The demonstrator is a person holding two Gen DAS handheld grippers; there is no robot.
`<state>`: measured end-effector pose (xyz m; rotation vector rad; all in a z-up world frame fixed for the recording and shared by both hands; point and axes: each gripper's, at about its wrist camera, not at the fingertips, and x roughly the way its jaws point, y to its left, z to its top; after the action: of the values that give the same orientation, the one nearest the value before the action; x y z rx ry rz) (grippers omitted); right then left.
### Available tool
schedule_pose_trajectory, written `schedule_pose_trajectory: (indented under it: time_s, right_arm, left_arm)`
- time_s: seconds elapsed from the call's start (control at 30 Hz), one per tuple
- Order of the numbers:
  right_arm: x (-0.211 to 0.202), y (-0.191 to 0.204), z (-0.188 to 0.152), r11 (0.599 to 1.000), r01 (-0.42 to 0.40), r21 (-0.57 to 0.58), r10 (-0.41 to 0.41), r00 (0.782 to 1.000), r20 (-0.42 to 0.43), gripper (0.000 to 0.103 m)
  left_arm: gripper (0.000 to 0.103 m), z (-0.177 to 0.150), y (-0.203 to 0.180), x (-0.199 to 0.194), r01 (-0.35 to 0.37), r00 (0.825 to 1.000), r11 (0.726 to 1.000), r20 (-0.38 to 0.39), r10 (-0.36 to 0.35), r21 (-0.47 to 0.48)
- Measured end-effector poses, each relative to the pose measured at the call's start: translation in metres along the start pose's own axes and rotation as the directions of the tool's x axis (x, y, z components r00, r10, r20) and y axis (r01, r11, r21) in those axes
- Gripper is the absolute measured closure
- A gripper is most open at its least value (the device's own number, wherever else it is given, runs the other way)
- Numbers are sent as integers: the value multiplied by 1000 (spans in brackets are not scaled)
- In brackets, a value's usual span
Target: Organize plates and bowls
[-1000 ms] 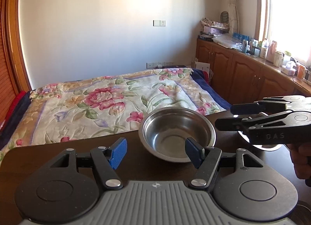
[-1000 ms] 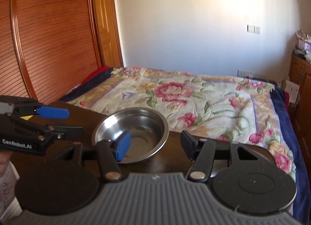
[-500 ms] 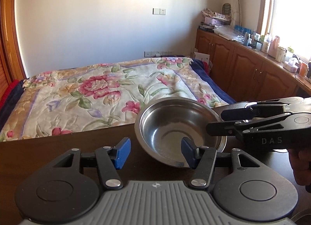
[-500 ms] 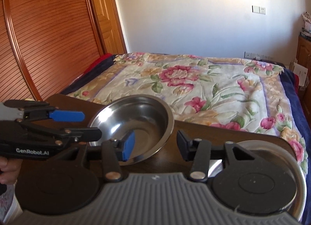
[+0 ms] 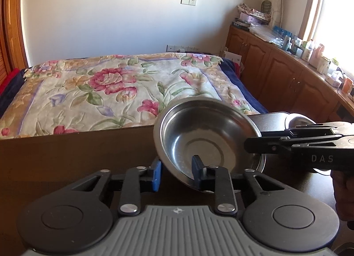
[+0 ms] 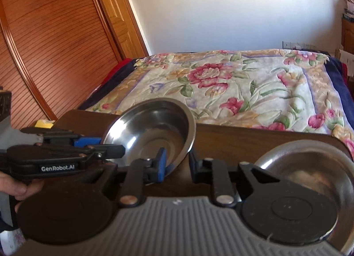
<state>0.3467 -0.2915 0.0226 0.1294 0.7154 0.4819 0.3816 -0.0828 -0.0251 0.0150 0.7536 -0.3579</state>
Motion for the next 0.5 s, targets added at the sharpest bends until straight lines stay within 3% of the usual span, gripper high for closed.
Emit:
schedule_pose_trajectory:
  time_s: [0.5]
  right_arm:
    - [-40,16,0,999,-41,15,40,998,52,82]
  left_arm:
    - [76,-2,-11,-57,13,997,1000,71,-15,28]
